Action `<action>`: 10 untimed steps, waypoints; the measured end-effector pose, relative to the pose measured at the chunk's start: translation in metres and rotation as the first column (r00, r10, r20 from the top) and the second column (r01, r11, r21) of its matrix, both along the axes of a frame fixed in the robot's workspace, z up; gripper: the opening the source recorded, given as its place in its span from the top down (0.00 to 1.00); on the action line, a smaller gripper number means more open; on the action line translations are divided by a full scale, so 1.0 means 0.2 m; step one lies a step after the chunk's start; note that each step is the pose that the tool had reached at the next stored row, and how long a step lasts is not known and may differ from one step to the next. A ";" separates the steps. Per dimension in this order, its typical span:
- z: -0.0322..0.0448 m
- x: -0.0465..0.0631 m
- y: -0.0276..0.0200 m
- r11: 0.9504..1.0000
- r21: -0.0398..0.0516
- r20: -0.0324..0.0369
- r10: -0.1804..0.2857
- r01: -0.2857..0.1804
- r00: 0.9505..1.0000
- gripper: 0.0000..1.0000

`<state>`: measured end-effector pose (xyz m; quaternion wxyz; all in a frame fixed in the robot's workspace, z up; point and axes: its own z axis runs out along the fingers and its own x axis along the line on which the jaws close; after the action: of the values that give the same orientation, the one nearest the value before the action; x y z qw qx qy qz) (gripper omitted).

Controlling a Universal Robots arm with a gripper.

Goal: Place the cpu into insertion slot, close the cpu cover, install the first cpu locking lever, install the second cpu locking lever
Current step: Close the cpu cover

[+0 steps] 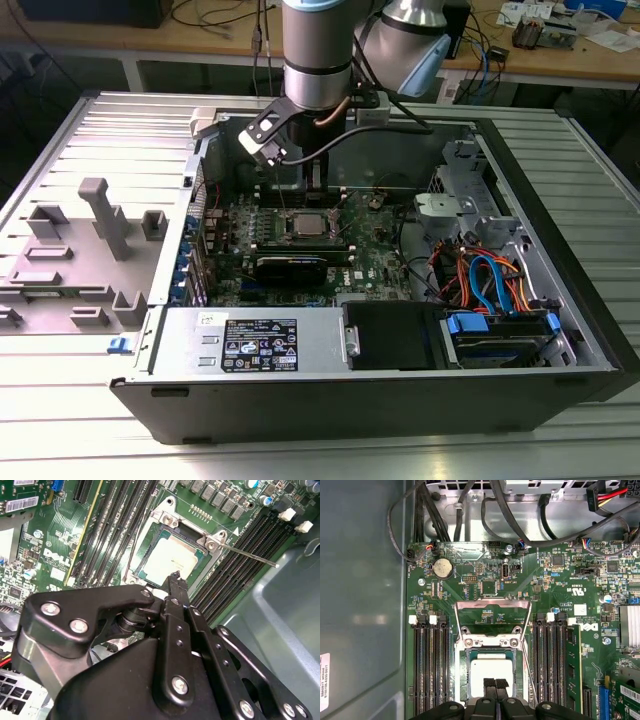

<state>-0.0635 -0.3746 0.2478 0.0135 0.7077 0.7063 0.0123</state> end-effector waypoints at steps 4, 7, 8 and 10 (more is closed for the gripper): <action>0.003 0.00 0.000 1.000 0.000 0.000 0.000 0.000 1.000 0.89; 0.009 0.00 0.000 1.000 0.000 0.000 0.000 0.000 1.000 0.89; 0.011 0.00 0.000 1.000 0.000 0.000 0.000 0.000 1.000 0.89; 0.021 0.00 0.000 1.000 0.000 0.000 0.000 0.000 1.000 0.89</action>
<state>-0.0635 -0.3746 0.2521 0.0135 0.7077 0.7063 0.0122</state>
